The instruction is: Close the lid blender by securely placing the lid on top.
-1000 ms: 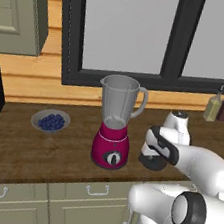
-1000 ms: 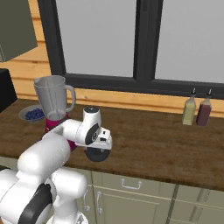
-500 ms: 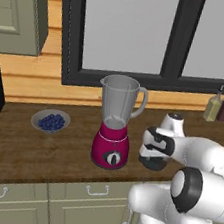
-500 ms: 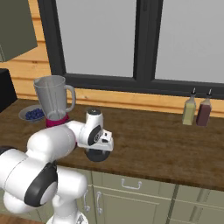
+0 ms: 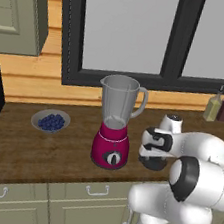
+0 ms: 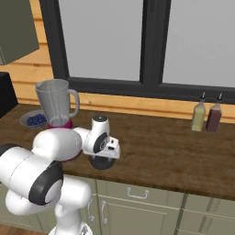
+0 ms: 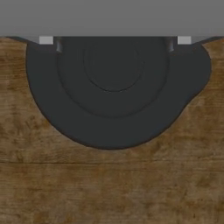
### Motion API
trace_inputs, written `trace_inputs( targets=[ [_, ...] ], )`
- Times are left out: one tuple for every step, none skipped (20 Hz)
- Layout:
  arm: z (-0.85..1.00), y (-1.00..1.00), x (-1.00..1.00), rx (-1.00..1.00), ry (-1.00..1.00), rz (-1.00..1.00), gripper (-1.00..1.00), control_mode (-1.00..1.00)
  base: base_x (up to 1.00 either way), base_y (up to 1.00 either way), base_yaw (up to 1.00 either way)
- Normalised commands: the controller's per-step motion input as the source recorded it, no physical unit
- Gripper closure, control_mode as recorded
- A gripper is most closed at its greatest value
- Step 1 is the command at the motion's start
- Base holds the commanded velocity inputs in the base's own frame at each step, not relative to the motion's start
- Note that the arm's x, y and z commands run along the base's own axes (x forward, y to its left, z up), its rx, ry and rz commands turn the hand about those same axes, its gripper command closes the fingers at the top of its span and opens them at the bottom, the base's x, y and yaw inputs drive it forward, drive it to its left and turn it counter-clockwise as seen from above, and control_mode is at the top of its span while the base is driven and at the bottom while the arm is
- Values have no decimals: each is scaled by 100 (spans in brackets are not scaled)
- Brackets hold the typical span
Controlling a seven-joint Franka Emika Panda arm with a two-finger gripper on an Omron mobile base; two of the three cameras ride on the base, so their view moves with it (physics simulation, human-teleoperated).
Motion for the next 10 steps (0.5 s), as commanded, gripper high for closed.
trace_inputs(
  targets=[
    [0,0,32,0,0,0,-100,-100,0,0,0],
    [-9,6,31,0,0,0,-100,-100,0,0,0],
    [-9,4,28,0,0,0,-100,-100,0,0,0],
    [-9,7,24,0,-1,0,-100,-100,0,0,0],
    [-14,8,23,0,-1,0,-100,-100,0,0,0],
    [-20,9,21,0,0,0,-100,-100,0,0,0],
    [-30,9,12,0,-1,0,-100,-100,0,0,0],
    [-40,8,8,0,0,0,-100,-100,0,0,0],
    [-41,10,0,0,0,0,-100,-100,0,0,0],
    [-45,14,0,0,0,0,100,-100,0,0,0]
  ],
)
